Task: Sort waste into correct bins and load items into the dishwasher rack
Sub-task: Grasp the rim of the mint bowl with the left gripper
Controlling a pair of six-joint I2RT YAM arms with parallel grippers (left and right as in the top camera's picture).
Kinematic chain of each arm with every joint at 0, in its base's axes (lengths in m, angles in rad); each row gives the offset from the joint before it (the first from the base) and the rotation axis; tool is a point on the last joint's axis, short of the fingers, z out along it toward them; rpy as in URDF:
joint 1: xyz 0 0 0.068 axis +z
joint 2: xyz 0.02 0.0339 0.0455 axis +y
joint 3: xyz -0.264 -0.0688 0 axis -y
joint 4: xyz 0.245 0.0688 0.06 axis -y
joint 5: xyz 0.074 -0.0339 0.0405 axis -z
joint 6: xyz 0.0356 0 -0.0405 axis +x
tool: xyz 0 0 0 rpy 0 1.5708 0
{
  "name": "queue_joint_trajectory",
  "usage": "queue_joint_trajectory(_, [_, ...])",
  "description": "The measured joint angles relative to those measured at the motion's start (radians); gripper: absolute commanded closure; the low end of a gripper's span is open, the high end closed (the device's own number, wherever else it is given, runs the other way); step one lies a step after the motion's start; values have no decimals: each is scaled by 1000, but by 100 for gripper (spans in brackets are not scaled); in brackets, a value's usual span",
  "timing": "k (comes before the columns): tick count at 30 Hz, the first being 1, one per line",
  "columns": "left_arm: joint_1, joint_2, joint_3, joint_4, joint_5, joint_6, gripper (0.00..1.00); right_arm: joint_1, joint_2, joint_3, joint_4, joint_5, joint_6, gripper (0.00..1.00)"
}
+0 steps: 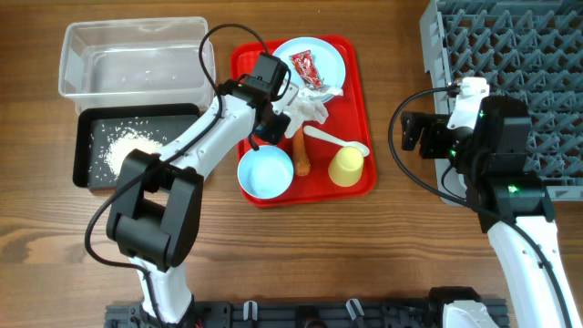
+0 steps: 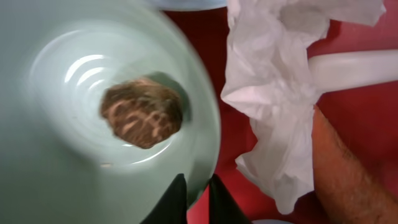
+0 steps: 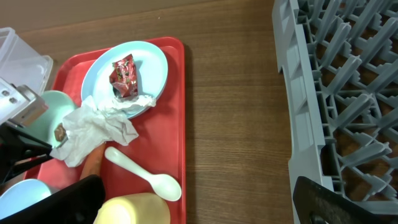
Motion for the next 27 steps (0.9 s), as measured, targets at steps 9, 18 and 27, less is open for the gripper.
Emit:
queue_joint_trajectory(9, [0, 14, 0, 75, 0, -29, 78, 0, 0, 0, -2, 0, 0, 0])
queue_joint_trajectory(18, [-1, 58, 0, 88, 4, -32, 89, 0, 0, 0, -2, 0, 0, 0])
queue_joint_trajectory(27, [-10, 58, 15, 106, 14, -33, 96, 0, 0, 0, -2, 0, 0, 0])
